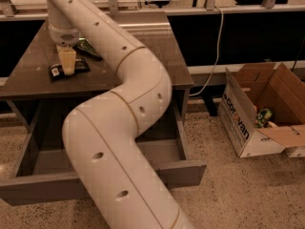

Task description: Place rxbar chocolate into top drawer

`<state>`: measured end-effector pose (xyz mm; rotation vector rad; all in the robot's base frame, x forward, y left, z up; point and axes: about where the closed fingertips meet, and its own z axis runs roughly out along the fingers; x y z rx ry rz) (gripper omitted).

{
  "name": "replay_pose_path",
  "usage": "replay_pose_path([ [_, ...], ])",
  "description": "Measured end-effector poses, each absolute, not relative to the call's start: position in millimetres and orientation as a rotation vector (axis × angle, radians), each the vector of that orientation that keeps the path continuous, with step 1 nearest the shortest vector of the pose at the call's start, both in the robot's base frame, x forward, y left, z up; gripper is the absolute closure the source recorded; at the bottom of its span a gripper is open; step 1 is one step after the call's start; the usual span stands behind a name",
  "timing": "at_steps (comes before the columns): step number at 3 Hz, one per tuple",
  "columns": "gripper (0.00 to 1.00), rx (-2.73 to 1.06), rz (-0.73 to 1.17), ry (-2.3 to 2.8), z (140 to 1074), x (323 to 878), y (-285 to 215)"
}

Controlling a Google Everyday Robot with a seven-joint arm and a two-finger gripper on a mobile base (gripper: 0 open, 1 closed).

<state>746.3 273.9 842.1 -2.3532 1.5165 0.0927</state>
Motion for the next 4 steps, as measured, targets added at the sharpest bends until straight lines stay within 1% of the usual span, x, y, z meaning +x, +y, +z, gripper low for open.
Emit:
replay_pose_path([
  [1, 1.00, -2.149, 0.129, 1.461, 893, 757, 244],
  [2, 1.00, -1.945, 0.126, 1.428, 951, 749, 188],
  [3, 1.00, -1.772, 0.145, 1.400, 989, 723, 150],
  [4, 1.00, -1.665, 0.249, 1.360, 962, 682, 185],
])
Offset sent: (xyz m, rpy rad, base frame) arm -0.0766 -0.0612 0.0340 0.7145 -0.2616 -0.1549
